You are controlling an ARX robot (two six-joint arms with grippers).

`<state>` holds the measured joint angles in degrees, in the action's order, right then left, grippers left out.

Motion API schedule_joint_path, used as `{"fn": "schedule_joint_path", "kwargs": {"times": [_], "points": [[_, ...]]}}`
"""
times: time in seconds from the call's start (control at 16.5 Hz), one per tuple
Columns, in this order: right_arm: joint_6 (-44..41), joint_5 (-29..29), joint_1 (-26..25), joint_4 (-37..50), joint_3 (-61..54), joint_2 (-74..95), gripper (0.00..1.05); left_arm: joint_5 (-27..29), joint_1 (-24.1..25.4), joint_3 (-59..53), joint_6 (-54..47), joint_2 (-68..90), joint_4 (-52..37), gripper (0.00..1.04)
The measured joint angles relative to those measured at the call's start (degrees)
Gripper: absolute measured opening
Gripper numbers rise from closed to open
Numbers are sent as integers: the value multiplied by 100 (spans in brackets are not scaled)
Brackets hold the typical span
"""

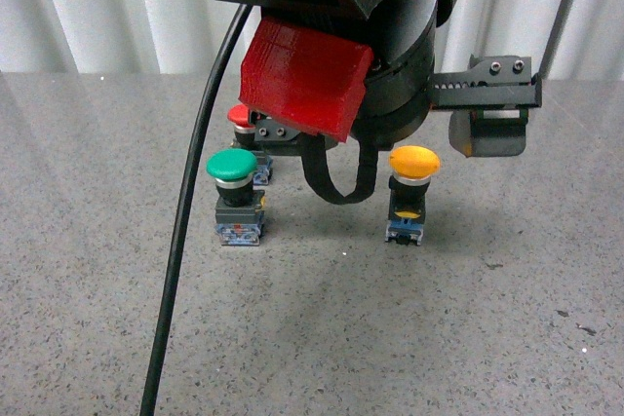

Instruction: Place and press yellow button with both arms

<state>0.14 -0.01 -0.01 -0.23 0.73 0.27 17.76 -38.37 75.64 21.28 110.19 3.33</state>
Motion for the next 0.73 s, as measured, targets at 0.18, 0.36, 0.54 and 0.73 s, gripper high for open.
{"fn": "schedule_joint_path", "kwargs": {"times": [0.18, 0.36, 0.54, 0.73], "points": [[0, 0, 0, -2, 0, 0, 98, -42, 240, -122, -175, -216, -636, 98], [0, 0, 0, 0, 0, 0, 98, 376, 651, -966, -986, -1565, -1591, 98], [0, 0, 0, -2, 0, 0, 98, 566, 907, -2135, -1934, -3289, -2037, 98], [0, 0, 0, -2, 0, 0, 98, 726, 1283, -3615, -2170, -4861, -2625, 83]]}}
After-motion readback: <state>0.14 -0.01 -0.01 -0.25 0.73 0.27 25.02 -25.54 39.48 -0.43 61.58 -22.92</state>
